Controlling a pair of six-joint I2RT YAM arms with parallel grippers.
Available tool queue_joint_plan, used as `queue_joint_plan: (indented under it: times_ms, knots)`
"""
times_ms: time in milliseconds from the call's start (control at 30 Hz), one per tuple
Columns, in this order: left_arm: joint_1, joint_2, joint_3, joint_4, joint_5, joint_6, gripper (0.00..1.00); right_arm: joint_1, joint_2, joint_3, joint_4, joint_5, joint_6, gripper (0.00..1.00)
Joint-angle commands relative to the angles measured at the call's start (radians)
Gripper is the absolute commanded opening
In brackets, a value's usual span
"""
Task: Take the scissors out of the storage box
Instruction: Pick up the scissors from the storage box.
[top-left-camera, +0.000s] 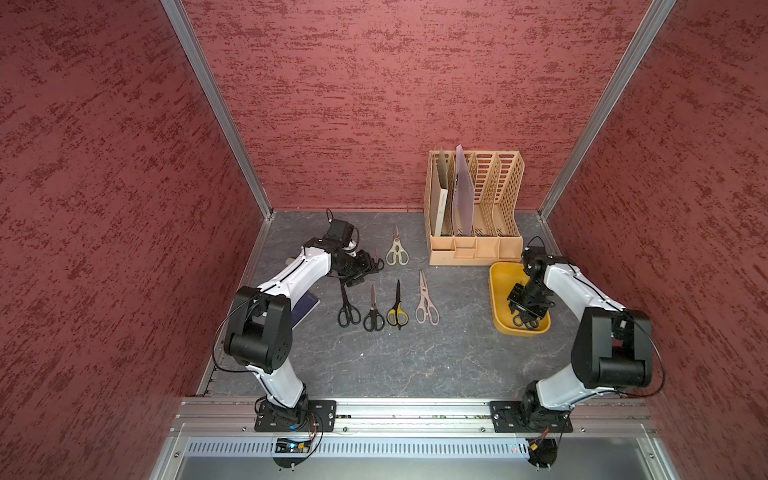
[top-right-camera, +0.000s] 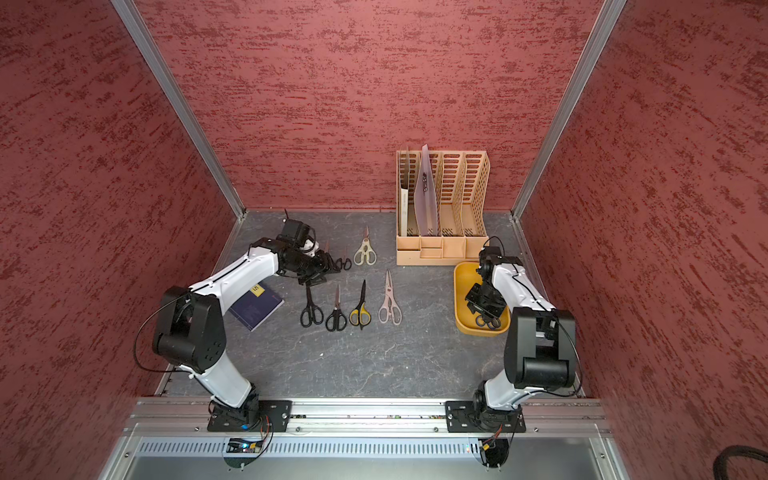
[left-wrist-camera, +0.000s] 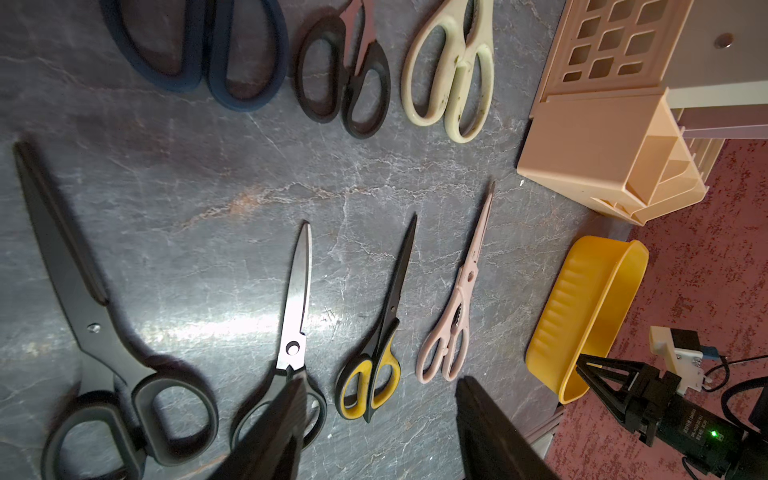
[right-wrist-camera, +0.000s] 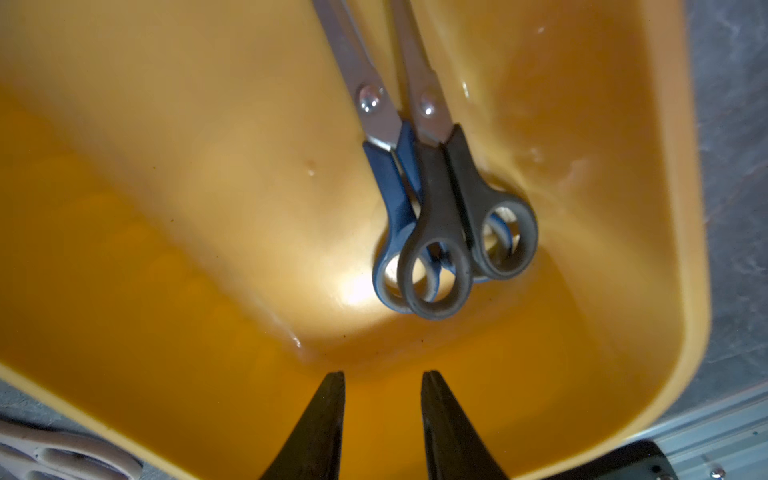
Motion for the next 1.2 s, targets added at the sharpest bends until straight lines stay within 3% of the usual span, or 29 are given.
queue_joint_plan:
  times_ms: [0, 833, 1000, 1167]
  knots:
    - [0.001, -0.034, -0.019, -0.001, -0.007, 0.015, 0.61, -0.013, 0.02, -0.006, 0.05, 0.056, 0.011, 0.34]
    - [-0.011, -0.066, -0.039, -0.014, -0.041, -0.021, 0.61, -0.039, 0.097, -0.05, 0.14, 0.082, -0.036, 0.26]
    - [-0.013, -0.064, -0.034, -0.01, -0.041, -0.024, 0.61, -0.041, 0.092, -0.051, 0.147, 0.076, -0.039, 0.11]
    - [-0.013, -0.059, -0.031, -0.006, -0.038, -0.026, 0.61, -0.041, 0.052, -0.016, 0.12, 0.068, -0.055, 0.03]
